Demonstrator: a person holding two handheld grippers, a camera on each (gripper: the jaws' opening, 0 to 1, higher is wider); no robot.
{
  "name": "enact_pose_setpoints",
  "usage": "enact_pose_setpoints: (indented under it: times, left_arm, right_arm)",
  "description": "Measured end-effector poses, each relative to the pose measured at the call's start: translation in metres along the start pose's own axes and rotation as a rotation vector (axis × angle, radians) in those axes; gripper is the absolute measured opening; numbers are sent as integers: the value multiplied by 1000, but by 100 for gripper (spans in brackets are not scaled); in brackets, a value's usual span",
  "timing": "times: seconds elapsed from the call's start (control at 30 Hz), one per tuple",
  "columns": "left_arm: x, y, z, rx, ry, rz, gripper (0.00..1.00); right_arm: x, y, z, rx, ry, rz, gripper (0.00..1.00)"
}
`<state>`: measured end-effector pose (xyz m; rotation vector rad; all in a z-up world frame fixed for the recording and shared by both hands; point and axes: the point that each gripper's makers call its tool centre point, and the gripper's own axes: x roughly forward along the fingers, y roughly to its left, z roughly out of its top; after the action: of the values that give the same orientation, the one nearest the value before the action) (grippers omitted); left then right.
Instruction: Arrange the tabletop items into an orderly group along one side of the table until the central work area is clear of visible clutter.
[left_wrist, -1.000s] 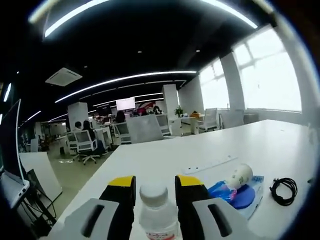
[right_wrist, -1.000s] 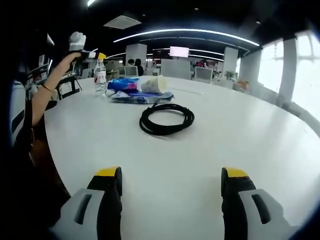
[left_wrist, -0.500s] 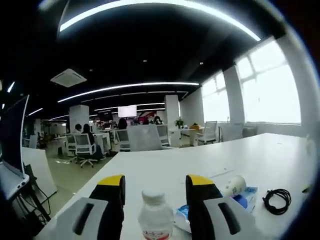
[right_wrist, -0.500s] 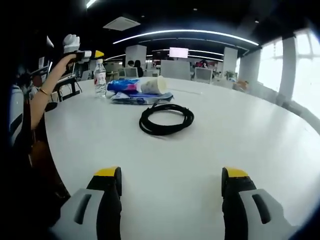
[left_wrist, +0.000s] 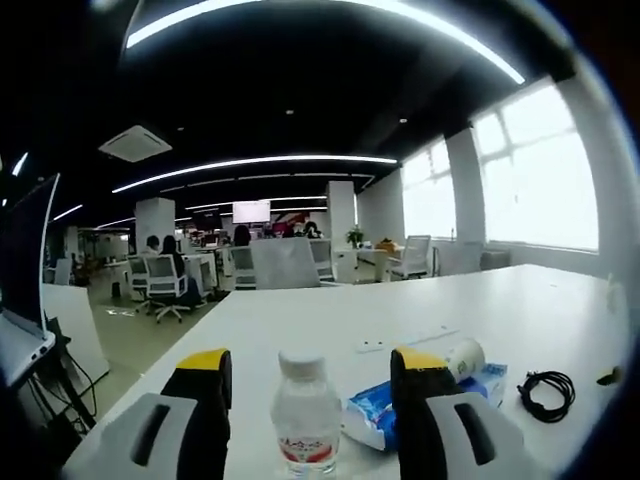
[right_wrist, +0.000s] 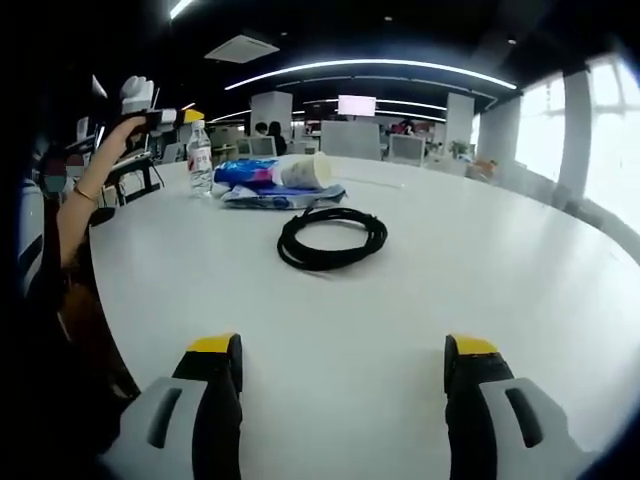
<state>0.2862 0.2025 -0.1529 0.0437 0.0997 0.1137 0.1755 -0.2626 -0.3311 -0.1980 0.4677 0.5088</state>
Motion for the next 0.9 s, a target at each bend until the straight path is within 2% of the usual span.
enact_pose_setpoints:
  times: [0.17, 0.23, 0.3, 0.43, 0.6, 0.9]
  left_arm:
    - [-3, -3, -5, 7, -10, -12, 72]
    - [-5, -4, -2, -6, -35, -21, 78]
    - [-6, -4, -3, -15, -34, -26, 84]
    - [-9, -8, -9, 4, -2, -41, 88]
    - [-12, -13, -17, 2, 26, -66, 99]
    - [-18, -17, -30, 16, 72, -92, 100]
  right_arm:
    - [0, -1, -1, 10, 1, 0, 82]
    - [0, 0, -2, 19, 4, 5, 83]
    - [1, 1, -2, 25, 6, 10, 84]
    - [3, 1, 0, 17, 11, 13, 85]
    - [5, 3, 1, 18, 19, 26, 86]
    - [7, 4, 2, 23, 28, 44, 87]
